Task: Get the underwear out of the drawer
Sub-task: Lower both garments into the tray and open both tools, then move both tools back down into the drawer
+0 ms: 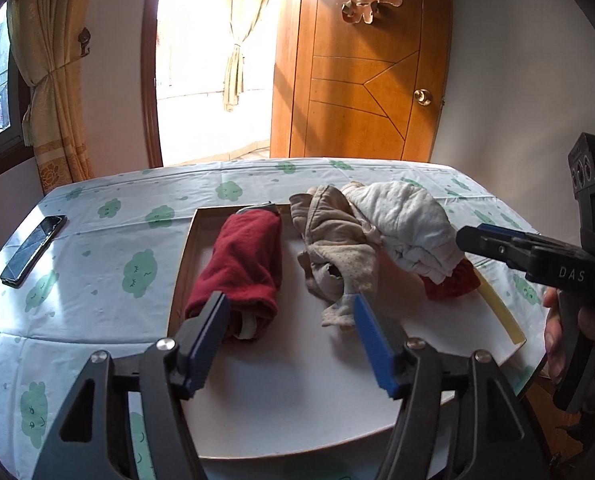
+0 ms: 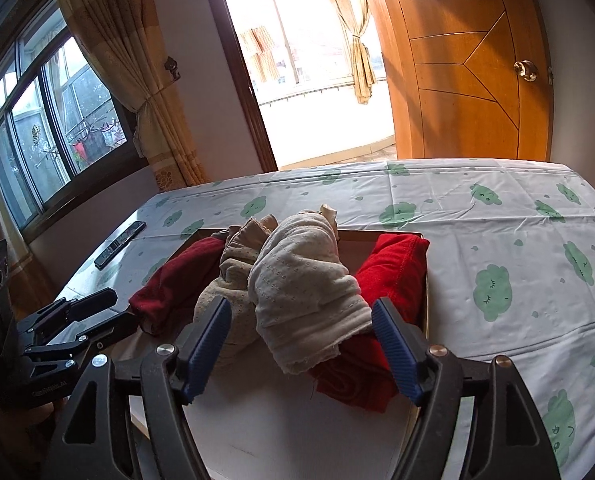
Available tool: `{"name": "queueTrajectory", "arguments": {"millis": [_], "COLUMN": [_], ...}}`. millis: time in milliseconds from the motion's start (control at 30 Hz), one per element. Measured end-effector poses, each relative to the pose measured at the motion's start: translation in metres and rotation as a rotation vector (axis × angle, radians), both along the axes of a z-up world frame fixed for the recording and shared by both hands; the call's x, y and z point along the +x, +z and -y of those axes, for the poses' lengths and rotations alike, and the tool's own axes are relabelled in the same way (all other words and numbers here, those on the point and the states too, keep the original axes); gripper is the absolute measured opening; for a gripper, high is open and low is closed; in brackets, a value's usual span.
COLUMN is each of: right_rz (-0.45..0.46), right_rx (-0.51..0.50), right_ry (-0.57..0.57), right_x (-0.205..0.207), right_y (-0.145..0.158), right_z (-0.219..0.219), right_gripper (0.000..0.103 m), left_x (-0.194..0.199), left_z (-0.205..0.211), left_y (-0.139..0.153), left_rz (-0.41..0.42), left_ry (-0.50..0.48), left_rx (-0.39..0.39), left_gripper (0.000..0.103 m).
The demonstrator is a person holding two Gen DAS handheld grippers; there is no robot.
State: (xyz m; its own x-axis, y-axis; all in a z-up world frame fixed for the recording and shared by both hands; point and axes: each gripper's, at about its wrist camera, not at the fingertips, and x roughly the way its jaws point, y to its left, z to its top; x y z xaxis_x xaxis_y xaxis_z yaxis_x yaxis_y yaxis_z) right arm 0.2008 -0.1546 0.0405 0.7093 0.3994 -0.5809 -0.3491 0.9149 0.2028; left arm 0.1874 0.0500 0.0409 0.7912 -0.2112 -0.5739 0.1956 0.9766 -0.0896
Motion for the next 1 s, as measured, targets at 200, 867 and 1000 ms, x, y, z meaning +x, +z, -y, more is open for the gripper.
{"name": "queueTrajectory", "arguments": {"millis": [200,867,1000], "right_rz": [0.023,0.045,0.015], "right_rx": [-0.013,-0.04,-0.033], "right_ry": [0.034,0.144,0.18], "right_x": [-0.045,-0.175,-0.191], "right_y": [0.004,-0.04,-0.054], "right_z": [0.019,0.053,0.051], "right_gripper": [0.075,0.08,0.08], "left_x": [-0.044,-0.138,-0.146], "left_z": [0.0,-0.005,-0.006], "left_y": [-0.005,-0.054,-0.073], "left_rz": [0.006,-0.076,-0.126], "left_ry": [-0.037,-0.055,-0.057], "left_rx": [-0.031,-0.071,-0.08], "left_gripper": [0.072,0.075,0.075]}}
